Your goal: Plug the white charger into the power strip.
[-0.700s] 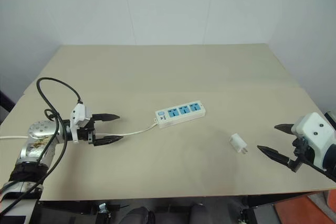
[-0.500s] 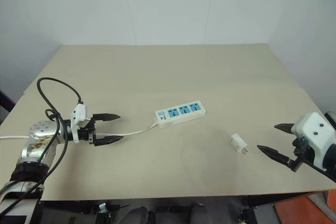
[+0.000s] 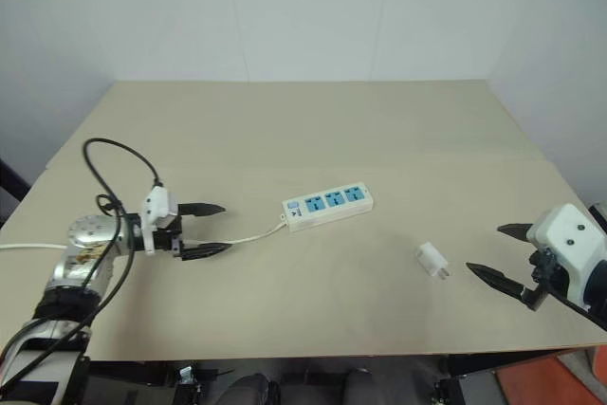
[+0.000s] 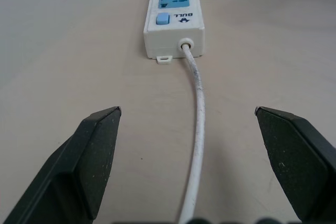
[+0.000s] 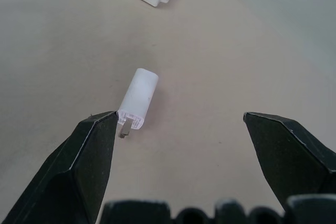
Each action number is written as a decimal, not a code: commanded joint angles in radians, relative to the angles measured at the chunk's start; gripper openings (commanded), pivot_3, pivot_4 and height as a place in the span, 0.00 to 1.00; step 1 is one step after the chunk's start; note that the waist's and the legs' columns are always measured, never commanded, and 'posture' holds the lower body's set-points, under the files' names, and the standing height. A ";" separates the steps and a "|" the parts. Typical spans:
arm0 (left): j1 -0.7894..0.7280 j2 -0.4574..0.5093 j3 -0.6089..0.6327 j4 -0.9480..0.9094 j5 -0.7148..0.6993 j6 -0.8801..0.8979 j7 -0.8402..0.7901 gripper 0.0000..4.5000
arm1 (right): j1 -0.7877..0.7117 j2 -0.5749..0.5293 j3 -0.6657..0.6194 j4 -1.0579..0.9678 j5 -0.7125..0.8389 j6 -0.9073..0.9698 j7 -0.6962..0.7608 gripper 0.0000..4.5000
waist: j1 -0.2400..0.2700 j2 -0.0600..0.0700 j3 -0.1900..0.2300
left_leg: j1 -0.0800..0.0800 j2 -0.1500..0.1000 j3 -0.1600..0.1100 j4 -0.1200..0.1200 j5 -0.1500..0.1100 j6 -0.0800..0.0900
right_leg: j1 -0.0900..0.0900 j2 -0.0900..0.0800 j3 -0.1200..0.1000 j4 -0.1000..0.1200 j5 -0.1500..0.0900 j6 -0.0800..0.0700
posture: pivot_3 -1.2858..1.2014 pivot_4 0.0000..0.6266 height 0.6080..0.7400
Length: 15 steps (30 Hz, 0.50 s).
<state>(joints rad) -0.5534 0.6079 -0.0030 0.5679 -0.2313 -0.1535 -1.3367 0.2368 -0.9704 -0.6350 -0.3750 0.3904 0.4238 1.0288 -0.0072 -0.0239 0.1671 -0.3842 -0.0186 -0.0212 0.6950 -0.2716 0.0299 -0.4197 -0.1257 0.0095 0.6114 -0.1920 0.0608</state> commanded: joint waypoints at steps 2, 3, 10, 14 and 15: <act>-0.133 -0.106 -0.036 0.142 0.080 -0.118 0.121 0.99 | -0.098 0.008 0.080 -0.082 0.038 0.028 -0.060 1.00 | 0.004 -0.001 0.000 | 0.000 0.000 0.000 0.001 0.000 0.000 | 0.000 0.000 0.000 0.000 0.000 0.000 | 0.52 0.24 1.00; -0.167 -0.139 -0.036 0.198 0.087 -0.157 0.134 0.99 | -0.129 0.018 0.116 -0.094 0.037 0.032 -0.083 1.00 | 0.006 -0.001 0.000 | 0.000 0.000 0.000 0.001 0.000 0.000 | 0.000 0.000 0.000 0.000 0.000 0.000 | 0.52 0.24 1.00; -0.335 -0.266 -0.038 0.538 0.141 -0.345 0.157 0.99 | -0.273 0.088 0.325 -0.167 0.008 0.086 -0.213 1.00 | 0.001 -0.002 0.000 | -0.002 -0.001 0.004 0.001 0.000 0.000 | -0.002 0.000 -0.001 -0.001 0.001 0.000 | 0.52 0.24 1.00; -0.389 -0.295 -0.018 0.634 0.136 -0.356 0.129 0.99 | -0.298 0.109 0.373 -0.202 0.007 0.108 -0.255 1.00 | 0.007 -0.002 0.000 | -0.005 -0.001 0.005 0.001 0.000 0.000 | -0.002 0.000 -0.001 -0.001 0.001 0.000 | 0.52 0.24 1.00; -0.398 -0.300 -0.017 0.648 0.142 -0.362 0.132 0.99 | -0.303 0.112 0.383 -0.204 0.005 0.113 -0.266 1.00 | 0.008 -0.002 0.000 | -0.004 -0.001 0.006 0.001 0.000 0.000 | -0.002 0.000 -0.002 -0.001 0.001 0.000 | 0.52 0.24 1.00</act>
<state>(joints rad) -0.9307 0.3131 -0.0244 1.1939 -0.1026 -0.4932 -1.1993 -0.0502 -0.8639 -0.2427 -0.5470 0.4019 0.5296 0.7875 0.0008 -0.0258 0.1675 -0.3887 -0.0199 -0.0156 0.6965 -0.2717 0.0301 -0.4212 -0.1262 0.0077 0.6104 -0.1915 0.0610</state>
